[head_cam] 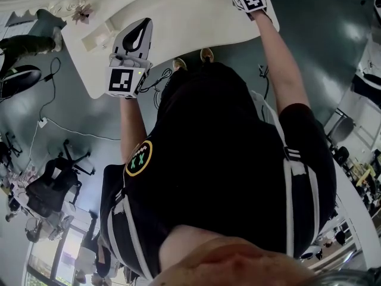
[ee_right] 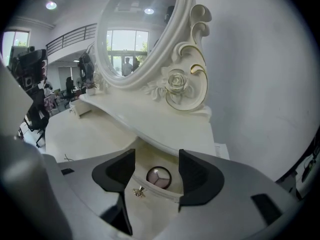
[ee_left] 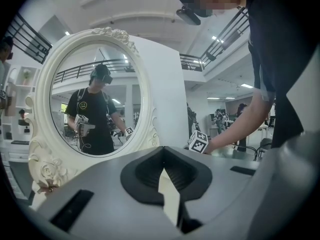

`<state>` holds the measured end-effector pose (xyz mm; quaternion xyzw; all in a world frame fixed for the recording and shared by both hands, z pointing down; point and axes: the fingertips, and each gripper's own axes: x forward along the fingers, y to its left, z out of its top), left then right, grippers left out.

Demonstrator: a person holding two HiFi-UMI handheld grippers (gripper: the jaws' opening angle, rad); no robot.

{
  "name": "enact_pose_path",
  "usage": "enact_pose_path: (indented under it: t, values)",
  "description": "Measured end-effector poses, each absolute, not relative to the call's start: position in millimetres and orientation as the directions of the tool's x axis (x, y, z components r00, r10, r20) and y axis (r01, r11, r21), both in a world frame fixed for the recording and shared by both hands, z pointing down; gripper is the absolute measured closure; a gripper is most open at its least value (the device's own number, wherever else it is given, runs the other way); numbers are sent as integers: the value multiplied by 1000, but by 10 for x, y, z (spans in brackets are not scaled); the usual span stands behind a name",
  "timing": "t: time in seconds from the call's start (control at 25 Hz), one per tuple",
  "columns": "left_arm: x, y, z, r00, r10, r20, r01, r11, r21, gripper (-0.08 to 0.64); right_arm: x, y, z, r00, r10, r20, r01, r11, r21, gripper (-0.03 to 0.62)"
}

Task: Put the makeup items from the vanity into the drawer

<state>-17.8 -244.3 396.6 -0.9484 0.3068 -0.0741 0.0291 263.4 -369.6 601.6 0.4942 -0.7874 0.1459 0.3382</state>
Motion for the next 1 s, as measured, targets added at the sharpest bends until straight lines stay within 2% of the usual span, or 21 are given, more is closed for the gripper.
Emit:
enact_pose_path:
  t: [0.24,0.52,0.72,0.88,1.0]
  values:
    - [-156,-2459,3858,785,-609,112,-597,-793,-121,541,2264,-3553,5335,-378,-754,538,-850,512,121,307]
    - [-310,-2495,3762,755,-649,100,-632,-759,-154,541,1352,-3191,4674,-550,-756,355,-778,619,112,335]
    - [-434,-2491,3733,723,-684,93,-667,-727,-164,541,805,-2936,4260,-665,-703,252,-700,704,116,405]
    - [-396,-2436,3726,736,-671,88,-654,-738,-166,541,502,-2693,3927,-719,-672,175,-654,740,155,517]
    - [-405,-2455,3732,737,-671,81,-655,-739,-159,541,263,-2578,3723,-756,-645,112,-616,759,210,554]
